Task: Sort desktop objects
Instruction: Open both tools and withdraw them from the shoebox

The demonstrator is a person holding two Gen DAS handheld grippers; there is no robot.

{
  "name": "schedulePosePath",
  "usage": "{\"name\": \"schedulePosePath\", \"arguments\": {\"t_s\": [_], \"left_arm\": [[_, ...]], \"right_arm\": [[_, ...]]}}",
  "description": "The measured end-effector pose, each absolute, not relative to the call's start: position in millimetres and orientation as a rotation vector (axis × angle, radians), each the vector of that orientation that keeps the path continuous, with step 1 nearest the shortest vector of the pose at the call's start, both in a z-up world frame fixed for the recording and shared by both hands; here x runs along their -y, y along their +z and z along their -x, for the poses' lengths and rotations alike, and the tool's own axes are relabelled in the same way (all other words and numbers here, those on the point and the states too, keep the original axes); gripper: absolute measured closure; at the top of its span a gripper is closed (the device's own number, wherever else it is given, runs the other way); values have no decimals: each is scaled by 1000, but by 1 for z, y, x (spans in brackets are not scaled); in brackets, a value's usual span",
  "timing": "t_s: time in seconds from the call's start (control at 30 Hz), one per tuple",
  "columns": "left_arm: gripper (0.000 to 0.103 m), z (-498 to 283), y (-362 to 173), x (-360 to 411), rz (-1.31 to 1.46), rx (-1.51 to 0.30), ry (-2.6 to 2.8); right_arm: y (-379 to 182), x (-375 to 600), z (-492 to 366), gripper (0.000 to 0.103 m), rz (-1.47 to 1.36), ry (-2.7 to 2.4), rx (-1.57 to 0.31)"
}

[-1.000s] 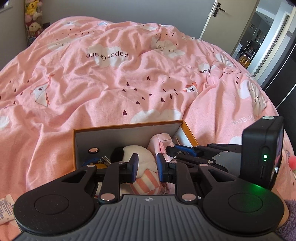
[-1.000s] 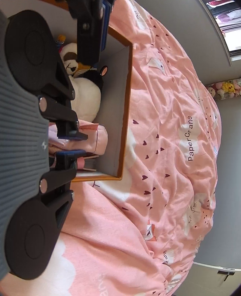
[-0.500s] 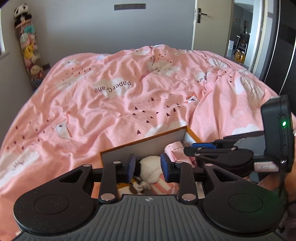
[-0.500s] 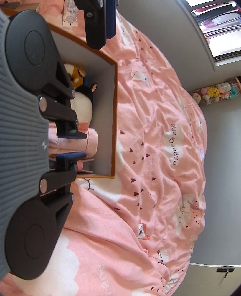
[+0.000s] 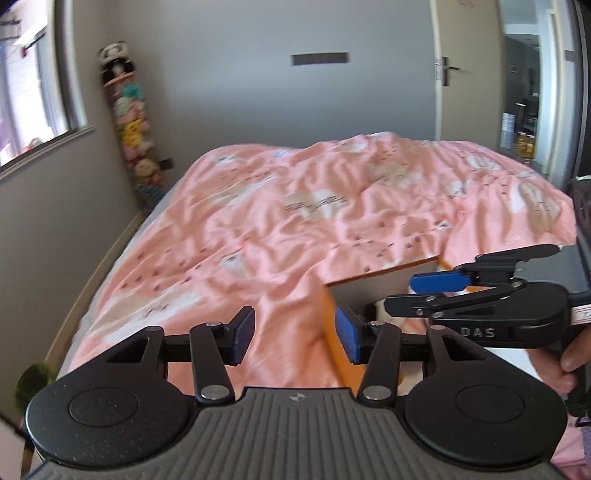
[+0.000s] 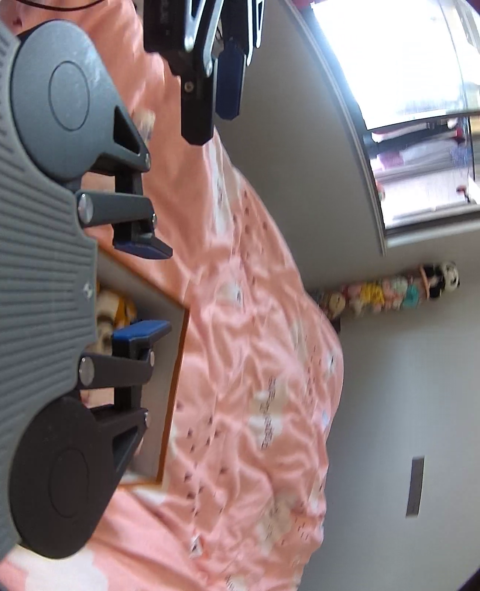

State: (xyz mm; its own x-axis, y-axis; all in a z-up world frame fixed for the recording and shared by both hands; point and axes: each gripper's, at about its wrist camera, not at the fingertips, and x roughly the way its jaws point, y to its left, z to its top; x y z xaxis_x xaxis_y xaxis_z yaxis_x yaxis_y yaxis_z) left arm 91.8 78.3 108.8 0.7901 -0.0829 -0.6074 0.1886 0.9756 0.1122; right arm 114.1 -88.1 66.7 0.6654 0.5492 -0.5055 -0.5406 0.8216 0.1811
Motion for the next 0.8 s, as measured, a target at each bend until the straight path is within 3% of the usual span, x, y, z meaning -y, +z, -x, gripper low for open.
{"name": "schedulePosePath", "arguments": {"t_s": [0.27,0.8], "left_arm": [[47,-58,79,-135,-85,-808,-35],[47,-35,-15,-183,227,-1199,-4]], "right_arm": [[50,19,-96,62,80,754,-732],[-34,-73,-102,63,553,809,-1113]]}}
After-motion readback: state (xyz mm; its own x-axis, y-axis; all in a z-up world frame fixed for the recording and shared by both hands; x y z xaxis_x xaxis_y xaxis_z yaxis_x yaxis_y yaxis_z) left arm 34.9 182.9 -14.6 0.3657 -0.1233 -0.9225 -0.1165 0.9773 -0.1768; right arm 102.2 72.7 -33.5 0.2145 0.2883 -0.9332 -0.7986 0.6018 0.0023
